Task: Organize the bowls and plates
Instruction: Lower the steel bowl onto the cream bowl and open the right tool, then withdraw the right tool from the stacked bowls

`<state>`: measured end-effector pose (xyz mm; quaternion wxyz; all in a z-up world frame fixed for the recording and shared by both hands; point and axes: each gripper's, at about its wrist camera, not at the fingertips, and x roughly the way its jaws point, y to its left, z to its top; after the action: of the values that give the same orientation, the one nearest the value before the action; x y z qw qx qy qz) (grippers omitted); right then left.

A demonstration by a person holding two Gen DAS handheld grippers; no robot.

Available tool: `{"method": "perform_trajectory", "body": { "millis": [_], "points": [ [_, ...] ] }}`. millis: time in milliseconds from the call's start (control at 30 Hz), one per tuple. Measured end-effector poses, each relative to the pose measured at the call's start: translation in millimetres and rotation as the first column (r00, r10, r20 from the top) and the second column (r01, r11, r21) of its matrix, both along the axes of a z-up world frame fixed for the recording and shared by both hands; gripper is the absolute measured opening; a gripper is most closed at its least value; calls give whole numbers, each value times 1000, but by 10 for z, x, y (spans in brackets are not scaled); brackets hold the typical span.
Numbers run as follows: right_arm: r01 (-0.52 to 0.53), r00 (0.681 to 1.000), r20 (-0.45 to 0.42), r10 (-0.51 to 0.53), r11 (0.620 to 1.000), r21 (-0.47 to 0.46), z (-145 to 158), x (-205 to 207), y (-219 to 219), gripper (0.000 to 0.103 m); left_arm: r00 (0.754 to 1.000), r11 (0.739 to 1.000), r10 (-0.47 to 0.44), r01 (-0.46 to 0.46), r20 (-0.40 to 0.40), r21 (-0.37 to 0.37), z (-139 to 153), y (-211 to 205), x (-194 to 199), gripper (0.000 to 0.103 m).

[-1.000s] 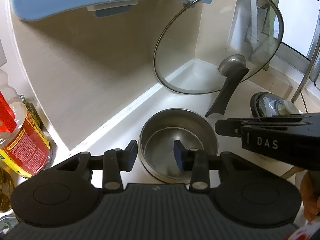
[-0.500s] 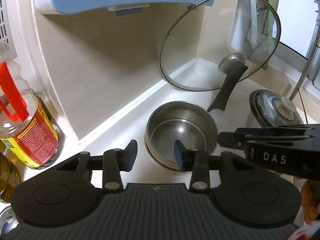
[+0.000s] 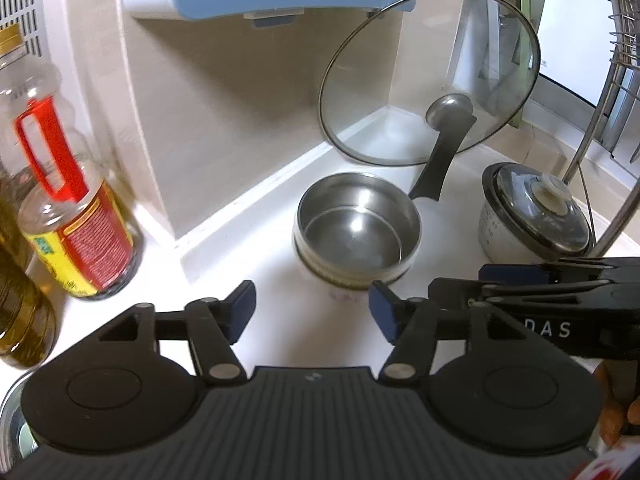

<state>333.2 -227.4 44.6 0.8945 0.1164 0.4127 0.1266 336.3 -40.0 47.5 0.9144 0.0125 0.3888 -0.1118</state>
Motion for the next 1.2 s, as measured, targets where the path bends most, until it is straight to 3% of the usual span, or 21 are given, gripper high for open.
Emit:
{"method": "perform_trajectory", "body": {
  "millis": [467, 1200],
  "points": [
    [-1, 1000, -9, 1, 1000, 11, -4, -403, -44, 67, 999, 1000, 12, -12, -40, -3, -51, 110, -438, 68],
    [-22, 995, -94, 23, 1000, 6, -233, -763, -43, 68, 995, 1000, 29, -29, -99, 3, -232, 155, -758, 68]
  ]
}}
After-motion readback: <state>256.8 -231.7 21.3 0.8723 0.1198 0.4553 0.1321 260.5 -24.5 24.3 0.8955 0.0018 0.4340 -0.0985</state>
